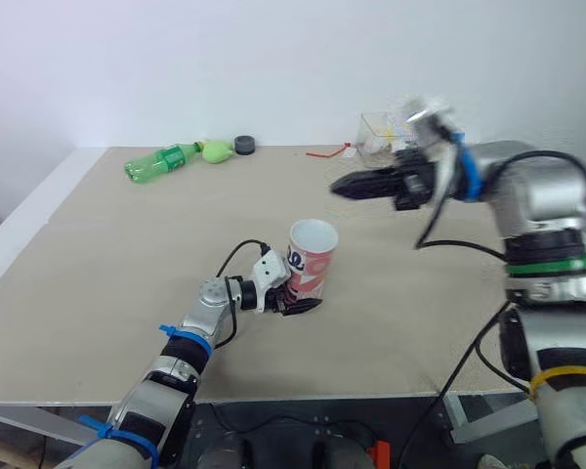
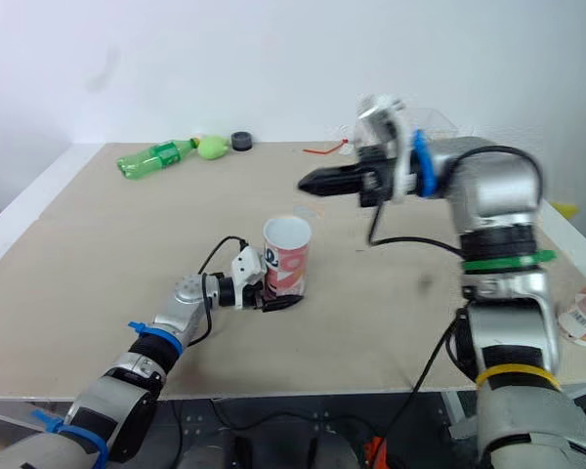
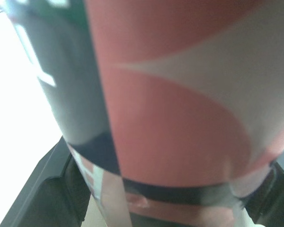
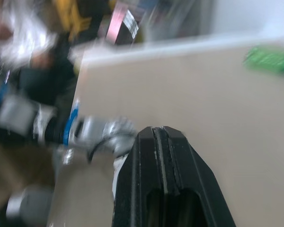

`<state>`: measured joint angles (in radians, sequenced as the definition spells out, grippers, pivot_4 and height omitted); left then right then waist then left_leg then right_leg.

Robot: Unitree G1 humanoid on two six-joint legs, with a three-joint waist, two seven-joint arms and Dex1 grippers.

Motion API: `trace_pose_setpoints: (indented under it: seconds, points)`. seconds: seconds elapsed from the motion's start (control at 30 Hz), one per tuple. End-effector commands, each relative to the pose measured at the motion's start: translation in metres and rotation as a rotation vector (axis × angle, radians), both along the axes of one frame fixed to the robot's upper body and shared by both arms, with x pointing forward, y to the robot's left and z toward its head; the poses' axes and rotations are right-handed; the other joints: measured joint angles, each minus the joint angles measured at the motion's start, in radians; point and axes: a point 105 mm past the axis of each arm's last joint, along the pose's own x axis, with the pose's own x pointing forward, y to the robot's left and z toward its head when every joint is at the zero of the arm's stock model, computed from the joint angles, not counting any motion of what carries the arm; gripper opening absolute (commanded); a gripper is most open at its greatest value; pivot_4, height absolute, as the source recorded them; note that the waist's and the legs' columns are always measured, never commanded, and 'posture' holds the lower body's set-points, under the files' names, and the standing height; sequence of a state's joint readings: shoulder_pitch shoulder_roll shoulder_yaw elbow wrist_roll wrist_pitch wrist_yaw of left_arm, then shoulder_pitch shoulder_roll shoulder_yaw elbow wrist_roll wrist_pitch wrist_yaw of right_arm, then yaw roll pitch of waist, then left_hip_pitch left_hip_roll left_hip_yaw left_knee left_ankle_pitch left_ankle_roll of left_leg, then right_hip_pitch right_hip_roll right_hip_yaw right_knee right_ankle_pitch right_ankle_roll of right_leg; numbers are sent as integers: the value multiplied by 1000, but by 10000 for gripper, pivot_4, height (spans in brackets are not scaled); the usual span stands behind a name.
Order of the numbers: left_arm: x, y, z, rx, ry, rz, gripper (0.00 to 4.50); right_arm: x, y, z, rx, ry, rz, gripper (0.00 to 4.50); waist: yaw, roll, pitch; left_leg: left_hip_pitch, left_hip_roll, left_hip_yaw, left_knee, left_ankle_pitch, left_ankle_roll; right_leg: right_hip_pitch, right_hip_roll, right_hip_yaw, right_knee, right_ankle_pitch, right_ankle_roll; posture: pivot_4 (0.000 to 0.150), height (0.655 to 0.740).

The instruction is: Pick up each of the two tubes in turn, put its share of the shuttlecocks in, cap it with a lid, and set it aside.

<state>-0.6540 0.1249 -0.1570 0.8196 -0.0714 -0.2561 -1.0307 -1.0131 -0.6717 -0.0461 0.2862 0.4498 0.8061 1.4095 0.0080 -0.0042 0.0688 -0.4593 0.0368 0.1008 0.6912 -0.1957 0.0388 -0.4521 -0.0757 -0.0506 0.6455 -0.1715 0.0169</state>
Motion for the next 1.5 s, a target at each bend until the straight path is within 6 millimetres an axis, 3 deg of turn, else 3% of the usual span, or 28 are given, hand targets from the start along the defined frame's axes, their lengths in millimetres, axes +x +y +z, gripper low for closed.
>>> trace_pose_setpoints:
  seconds: [0.03,0.17,0.27,0.37,0.5,0.53,0.57,0.6,0.63,0.67,0.7,0.77,1.1,1.5]
  points:
    - [3,0,18,-45,-57,7,36535,-5,-9,-1,67,-39,-83,611,-1,0,0,0,0,0,0,0,0,0,0,0,0,0,0,0,7400]
    - [5,6,20,-63,-59,41,36535,2,-24,-26,127,-134,-283,611,-2,0,0,1,0,0,-1,1,0,0,3,0,1,-3,4,0,7400]
    - [4,8,20,-79,-48,60,36535,15,-29,-61,143,-143,-433,611,-3,0,0,2,1,-1,-1,2,-1,0,6,2,1,-3,4,0,7400]
    - [1,8,16,-81,-27,59,36535,18,-27,-101,70,-130,-484,9615,-3,0,0,5,1,-1,-1,2,-2,2,7,3,1,-2,4,0,7400]
    - [-1,10,10,-61,-7,61,36535,19,-20,-126,87,-125,-497,27749,-4,0,0,7,2,-1,-1,3,-3,4,7,3,1,-1,5,0,7400]
    - [-1,10,9,-56,-6,63,41713,19,-19,-132,85,-118,-506,32942,-4,0,0,7,2,-1,-1,3,-3,4,7,3,1,-1,5,0,7400]
    - [-1,11,7,-48,-8,63,43069,19,-17,-135,79,-123,-498,36578,-4,0,0,8,2,-1,-1,3,-3,4,8,3,1,-1,5,0,7400]
    - [-2,11,5,-38,-13,62,43069,18,-16,-139,77,-120,-499,36578,-5,0,0,8,2,-1,-1,3,-3,4,8,3,1,-1,5,0,7400]
    - [-2,12,5,-33,-17,65,45000,18,-15,-142,79,-118,-501,44603,-5,0,0,8,2,-2,-1,3,-3,4,8,4,1,-1,5,0,7400]
    - [-1,13,5,-29,-28,72,45000,18,-14,-144,77,-121,-495,44603,-5,0,0,8,2,-2,-1,3,-3,5,8,4,1,-1,4,0,7400]
    - [0,14,5,-27,-38,78,45000,18,-15,-145,85,-115,-504,44603,-4,-11,21,8,2,-2,-1,3,-3,5,8,4,1,-1,5,1500,7400]
    - [0,17,6,-20,-55,83,45000,18,-15,-146,95,-108,-500,44603,-6,-9,46,22,7,0,-4,1,-5,11,7,3,-2,-2,4,1500,7400]
    - [-17,38,13,24,-120,26,45000,12,-25,-149,55,-99,-430,44603,-4,-7,48,24,10,0,-19,3,-3,11,10,1,-7,-7,-6,1500,7400]
    - [-38,66,28,-29,-51,8,45000,-29,-12,-173,-78,-161,-133,44603,-3,-9,56,24,14,-4,-22,-1,-10,10,19,2,-6,-15,-10,1500,7400]
